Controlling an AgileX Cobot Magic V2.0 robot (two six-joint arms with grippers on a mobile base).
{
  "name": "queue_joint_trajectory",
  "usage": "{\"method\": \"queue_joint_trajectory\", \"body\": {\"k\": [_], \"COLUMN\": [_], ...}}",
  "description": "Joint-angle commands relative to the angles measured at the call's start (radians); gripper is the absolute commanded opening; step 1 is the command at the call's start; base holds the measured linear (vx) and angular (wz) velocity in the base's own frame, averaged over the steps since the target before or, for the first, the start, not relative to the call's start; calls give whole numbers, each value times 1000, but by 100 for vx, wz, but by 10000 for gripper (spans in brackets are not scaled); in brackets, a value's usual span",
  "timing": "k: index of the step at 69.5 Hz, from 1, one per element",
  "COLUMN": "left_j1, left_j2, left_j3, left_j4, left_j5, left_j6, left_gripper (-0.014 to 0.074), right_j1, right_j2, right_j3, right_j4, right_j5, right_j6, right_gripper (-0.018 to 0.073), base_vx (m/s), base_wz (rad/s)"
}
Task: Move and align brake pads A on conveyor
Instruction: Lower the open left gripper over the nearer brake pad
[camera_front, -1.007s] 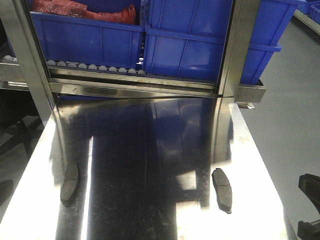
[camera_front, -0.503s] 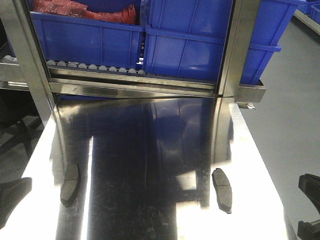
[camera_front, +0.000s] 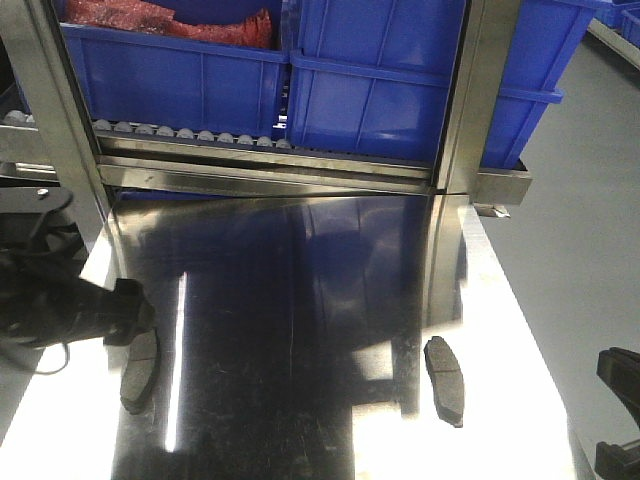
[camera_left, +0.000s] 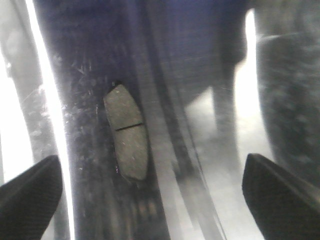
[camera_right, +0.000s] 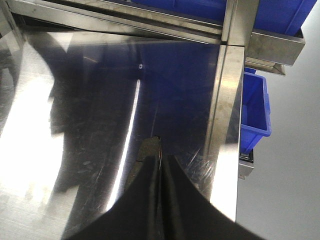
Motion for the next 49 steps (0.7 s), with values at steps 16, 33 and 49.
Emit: {"method": "queue_joint_trajectory", "body": {"k": [16,33,49], "left_j1": [-7,-6,-7], "left_j2": [280,398,451], "left_j3": [-133,-157,-154], "left_j4": [72,72,72], "left_j5": [-3,-3,8], "left_j6": [-115,-115,-114], "left_gripper": [650,591,587], "right_j1": [-6,-6,-6], "right_j2": [3,3,3], "right_j3": [-29,-29,-29], "right_j4": [2,2,2], "right_j5": [-66,-66,-66], "right_j6": [-6,-6,-6], "right_gripper": [-6,-6,-6], "base_vx": [0,0,0], "base_wz": [0,0,0]}}
